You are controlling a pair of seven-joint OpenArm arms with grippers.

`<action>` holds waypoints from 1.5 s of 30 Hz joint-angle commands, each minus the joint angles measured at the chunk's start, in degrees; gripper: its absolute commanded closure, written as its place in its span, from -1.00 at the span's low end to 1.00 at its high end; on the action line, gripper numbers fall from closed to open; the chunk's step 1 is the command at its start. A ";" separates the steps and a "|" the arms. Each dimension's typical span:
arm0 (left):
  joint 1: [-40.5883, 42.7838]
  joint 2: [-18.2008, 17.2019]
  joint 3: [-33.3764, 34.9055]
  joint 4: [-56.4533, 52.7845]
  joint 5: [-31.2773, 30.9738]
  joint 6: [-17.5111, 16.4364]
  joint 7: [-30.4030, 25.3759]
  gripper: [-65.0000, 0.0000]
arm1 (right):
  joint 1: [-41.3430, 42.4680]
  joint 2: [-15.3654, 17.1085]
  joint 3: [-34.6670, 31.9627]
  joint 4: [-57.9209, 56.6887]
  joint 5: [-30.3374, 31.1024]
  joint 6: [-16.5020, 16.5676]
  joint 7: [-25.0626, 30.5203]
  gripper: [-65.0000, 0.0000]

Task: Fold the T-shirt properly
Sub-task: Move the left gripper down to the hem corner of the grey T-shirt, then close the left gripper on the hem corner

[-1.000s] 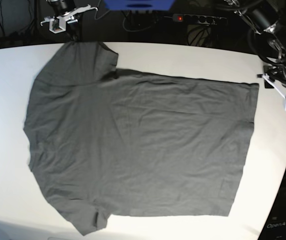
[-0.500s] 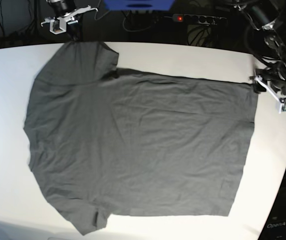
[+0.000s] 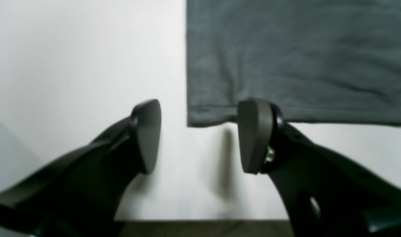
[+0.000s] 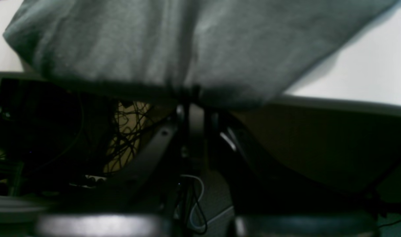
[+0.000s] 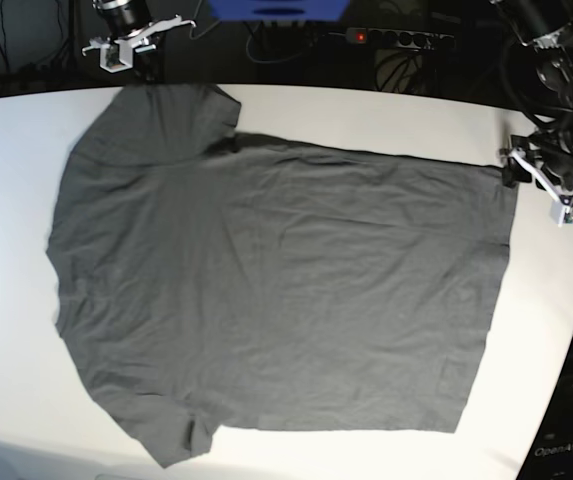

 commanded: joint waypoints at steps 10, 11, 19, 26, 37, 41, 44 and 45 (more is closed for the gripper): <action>-2.52 -0.90 -0.21 -3.33 -0.49 -0.10 -1.25 -0.11 | 0.17 0.48 0.18 0.57 0.55 -0.11 1.79 0.99; -2.60 -0.90 -0.21 -3.33 -0.49 -0.10 -1.25 -0.11 | 0.35 0.48 0.18 0.48 0.55 -0.11 1.79 0.99; -3.31 -0.55 -0.21 -5.61 -0.49 -0.10 -1.34 -0.11 | 0.44 0.48 0.18 -0.13 0.55 -0.11 1.79 0.99; -5.68 -0.90 -0.12 -13.08 -0.49 -0.10 -1.34 -0.11 | 0.44 0.57 0.18 -0.13 0.55 -0.11 1.79 0.99; -5.59 -0.55 -0.03 -13.61 -0.49 -0.10 -1.25 -0.10 | 0.88 1.27 0.18 -0.22 0.55 -0.11 1.70 0.99; -5.33 -0.55 3.40 -13.61 -0.49 -0.10 -0.99 -0.10 | 0.88 1.27 0.18 -0.22 0.55 -0.11 1.70 0.99; -5.24 -0.46 5.95 -13.70 -0.49 -0.10 -0.90 0.02 | 0.88 1.27 0.18 -0.22 0.55 -0.11 1.70 0.99; -5.24 -0.29 6.39 -13.87 -0.49 -0.10 -0.90 0.11 | 0.88 1.27 0.18 -0.22 0.55 -0.11 1.70 0.99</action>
